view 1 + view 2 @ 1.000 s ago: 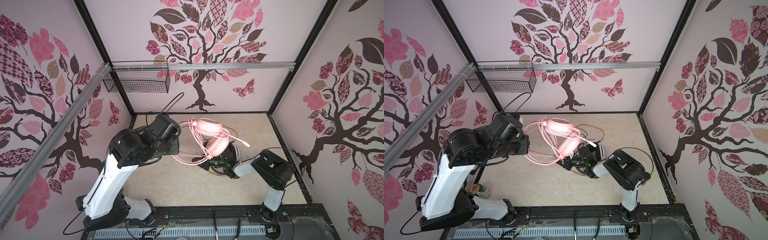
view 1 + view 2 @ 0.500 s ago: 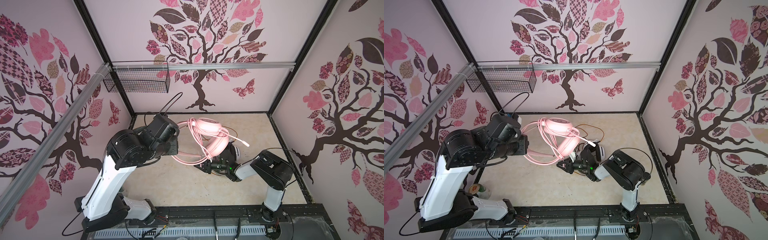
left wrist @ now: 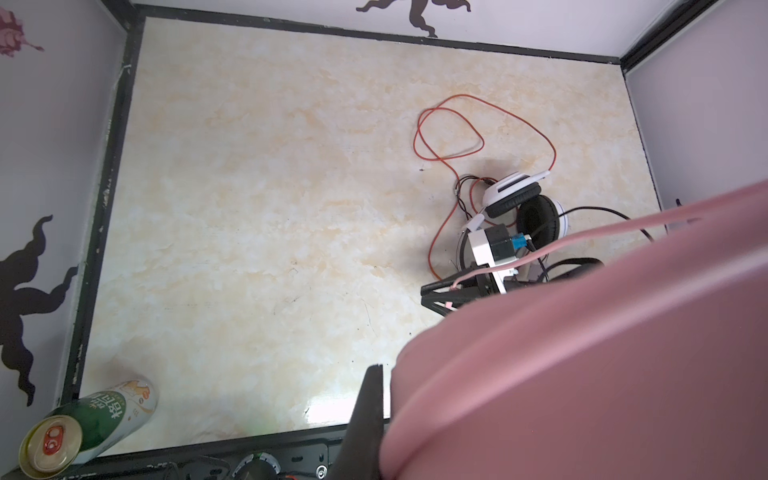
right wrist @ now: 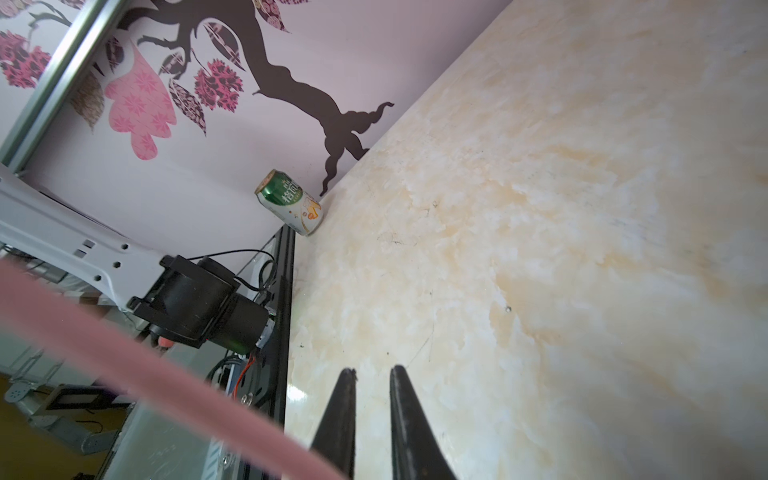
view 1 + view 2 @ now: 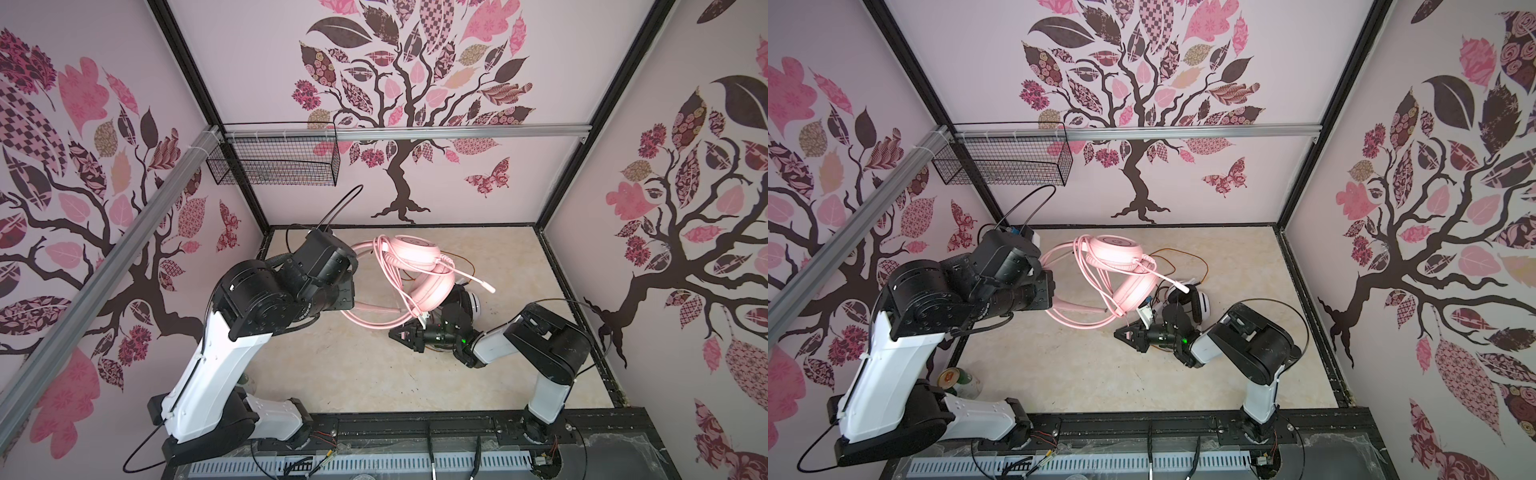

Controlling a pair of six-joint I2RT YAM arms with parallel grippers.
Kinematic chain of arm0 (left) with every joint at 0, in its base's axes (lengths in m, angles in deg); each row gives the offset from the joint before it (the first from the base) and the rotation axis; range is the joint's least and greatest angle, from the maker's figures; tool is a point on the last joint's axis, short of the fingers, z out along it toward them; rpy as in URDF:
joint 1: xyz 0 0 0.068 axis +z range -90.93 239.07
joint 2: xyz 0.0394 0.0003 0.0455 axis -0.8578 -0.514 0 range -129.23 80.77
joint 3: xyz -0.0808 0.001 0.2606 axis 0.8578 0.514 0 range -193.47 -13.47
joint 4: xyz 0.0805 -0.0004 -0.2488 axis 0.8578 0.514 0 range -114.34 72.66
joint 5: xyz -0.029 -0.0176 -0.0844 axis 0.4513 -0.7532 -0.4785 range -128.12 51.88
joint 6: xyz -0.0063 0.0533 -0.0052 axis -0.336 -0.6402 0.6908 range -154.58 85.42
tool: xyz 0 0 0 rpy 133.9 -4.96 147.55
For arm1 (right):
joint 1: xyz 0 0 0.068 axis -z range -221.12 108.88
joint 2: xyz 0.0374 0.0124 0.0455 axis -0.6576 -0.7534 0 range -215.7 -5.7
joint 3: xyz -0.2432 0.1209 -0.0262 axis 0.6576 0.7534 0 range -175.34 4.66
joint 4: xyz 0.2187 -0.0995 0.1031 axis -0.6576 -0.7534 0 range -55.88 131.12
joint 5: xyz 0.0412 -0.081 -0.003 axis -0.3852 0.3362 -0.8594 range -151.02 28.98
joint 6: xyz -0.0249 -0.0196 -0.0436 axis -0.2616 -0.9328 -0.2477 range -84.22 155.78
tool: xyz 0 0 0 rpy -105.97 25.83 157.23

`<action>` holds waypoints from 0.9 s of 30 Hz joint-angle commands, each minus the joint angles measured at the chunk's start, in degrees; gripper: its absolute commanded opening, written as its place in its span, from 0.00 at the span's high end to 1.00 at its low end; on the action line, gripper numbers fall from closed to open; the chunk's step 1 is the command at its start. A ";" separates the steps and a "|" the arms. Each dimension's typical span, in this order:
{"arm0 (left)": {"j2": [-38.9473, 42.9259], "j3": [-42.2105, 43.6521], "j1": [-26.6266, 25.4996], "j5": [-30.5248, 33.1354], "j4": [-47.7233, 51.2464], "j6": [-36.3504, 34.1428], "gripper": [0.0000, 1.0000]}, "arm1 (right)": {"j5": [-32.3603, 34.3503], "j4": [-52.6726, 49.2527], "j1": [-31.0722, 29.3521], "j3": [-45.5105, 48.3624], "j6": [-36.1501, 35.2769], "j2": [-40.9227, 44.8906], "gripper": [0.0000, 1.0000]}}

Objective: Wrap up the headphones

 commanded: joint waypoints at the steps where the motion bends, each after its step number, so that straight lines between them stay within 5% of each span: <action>1: -0.38 0.09 1.43 3.55 -1.49 3.27 1.00 | 4.47 -21.14 -3.33 0.00 -10.08 10.56 0.85; 4: -1.05 0.34 5.90 2.88 -3.40 2.12 1.00 | 13.31 -39.84 -8.05 -1.12 -19.53 19.21 0.84; 8: -3.41 0.14 11.48 2.15 -4.24 0.18 1.00 | 23.02 -54.71 -11.64 -2.15 -23.10 28.71 0.85; 14: -8.51 0.24 11.83 10.74 -1.61 -0.47 1.00 | 33.11 -69.68 -13.75 -7.65 -25.84 37.67 0.86; 18: -10.58 3.90 11.85 16.00 -0.46 0.59 1.00 | 38.19 -78.95 -14.28 -13.55 -28.75 38.68 0.86; 27: -14.07 16.58 11.59 16.16 0.14 4.67 1.00 | 50.76 -93.80 -14.51 -25.46 -35.90 35.40 0.86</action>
